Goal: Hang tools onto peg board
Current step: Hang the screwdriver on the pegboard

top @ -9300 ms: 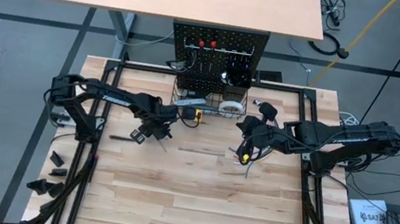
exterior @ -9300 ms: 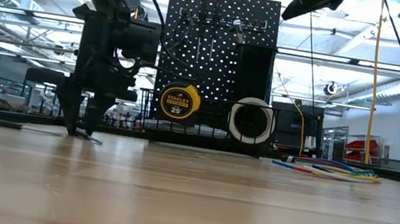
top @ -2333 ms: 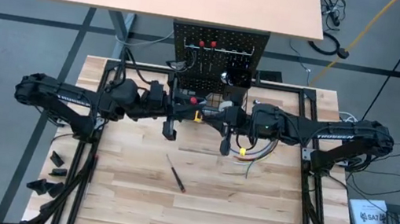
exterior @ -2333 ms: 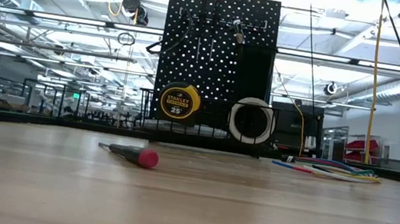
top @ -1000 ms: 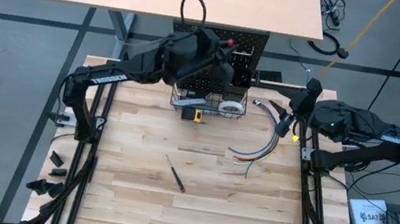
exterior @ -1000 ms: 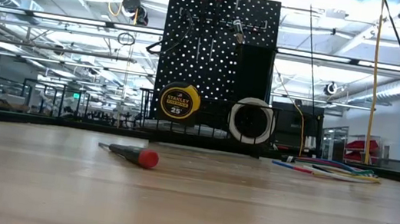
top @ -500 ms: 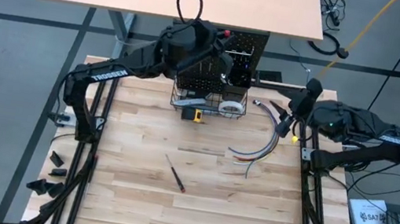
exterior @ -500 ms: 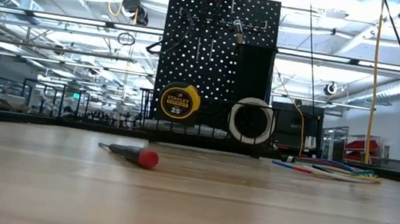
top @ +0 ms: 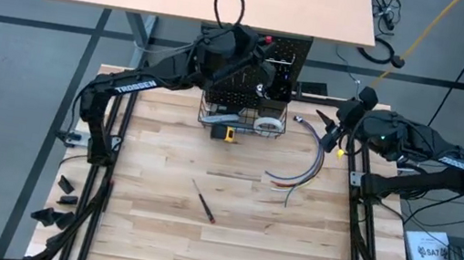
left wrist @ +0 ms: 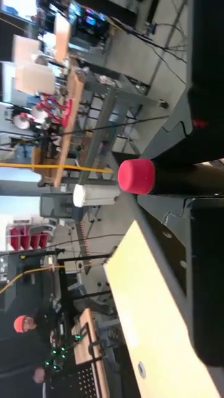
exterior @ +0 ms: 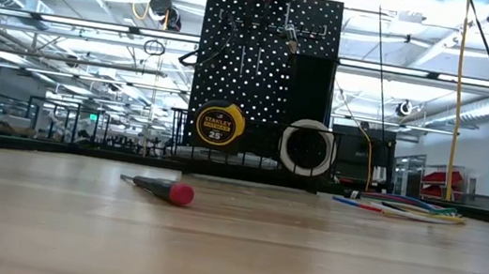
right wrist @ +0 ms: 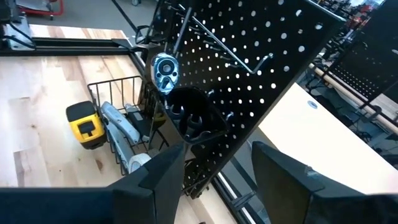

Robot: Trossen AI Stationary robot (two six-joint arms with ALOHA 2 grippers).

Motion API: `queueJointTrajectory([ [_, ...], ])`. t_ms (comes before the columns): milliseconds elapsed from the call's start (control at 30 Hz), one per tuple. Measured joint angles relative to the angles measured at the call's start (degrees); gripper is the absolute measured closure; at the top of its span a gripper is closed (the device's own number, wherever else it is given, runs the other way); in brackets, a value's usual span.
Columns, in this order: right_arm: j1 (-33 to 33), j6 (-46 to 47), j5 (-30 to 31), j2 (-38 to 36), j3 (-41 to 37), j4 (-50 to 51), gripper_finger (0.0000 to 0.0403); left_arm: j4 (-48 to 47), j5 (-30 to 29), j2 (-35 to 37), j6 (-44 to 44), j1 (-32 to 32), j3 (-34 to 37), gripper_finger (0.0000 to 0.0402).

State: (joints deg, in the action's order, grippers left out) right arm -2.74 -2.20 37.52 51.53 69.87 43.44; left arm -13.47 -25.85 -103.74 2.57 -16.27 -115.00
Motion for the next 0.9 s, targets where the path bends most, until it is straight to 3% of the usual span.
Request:
queueJointTrajectory([
  [900,-0.7,-0.1,-0.1,0.9,0.0,-0.3,0.0222,-0.1,1.2,-0.1,0.0,-3.8,0.0,0.0359],
])
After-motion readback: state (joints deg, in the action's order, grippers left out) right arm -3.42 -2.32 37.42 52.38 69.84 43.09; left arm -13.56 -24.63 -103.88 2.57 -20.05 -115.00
